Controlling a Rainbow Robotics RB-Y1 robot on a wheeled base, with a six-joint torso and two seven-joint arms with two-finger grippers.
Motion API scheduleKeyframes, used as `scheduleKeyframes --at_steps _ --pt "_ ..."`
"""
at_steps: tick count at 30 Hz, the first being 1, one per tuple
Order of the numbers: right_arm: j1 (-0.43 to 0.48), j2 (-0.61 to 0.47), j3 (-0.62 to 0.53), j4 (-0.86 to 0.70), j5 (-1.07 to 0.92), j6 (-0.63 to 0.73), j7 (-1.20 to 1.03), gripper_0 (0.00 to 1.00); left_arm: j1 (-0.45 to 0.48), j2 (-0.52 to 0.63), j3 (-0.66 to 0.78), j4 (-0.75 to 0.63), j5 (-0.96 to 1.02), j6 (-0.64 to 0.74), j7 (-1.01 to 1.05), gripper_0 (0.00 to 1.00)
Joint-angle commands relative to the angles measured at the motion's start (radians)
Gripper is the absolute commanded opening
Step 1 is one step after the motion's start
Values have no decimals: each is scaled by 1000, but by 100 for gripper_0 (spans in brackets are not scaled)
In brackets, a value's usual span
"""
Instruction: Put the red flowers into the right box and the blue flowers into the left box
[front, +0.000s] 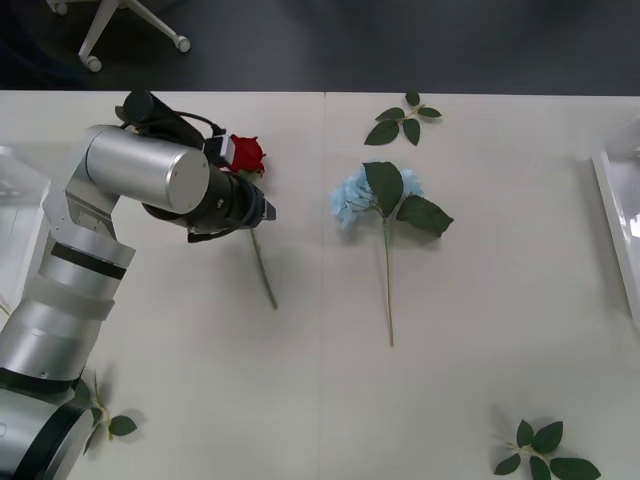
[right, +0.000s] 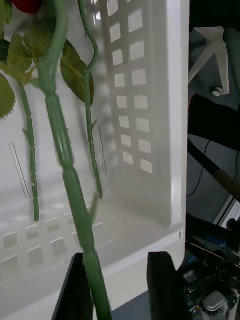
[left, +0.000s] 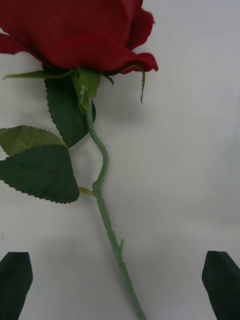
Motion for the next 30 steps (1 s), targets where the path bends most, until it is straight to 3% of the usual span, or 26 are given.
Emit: scheduleKeyframes --at_steps 1,10,19,24,30 --pt "-30 -5 -54 6 12 -27 -57 54 -44 -37 10 43 -29 -23 29 100" --pt "-30 -5 -117 -17 -62 -25 -46 54 -111 -75 10 163 -95 -28 55 100" --pt "-30 2 -212 -213 -394 87 -51 54 -182 -83 5 283 -112 -46 64 100" --pt "-27 84 -192 -361 -539 88 -63 54 -200 -93 -7 341 -121 -84 66 100" --pt "-25 177 -80 -543 -514 61 -187 54 -199 -113 -7 359 -135 -95 72 100"
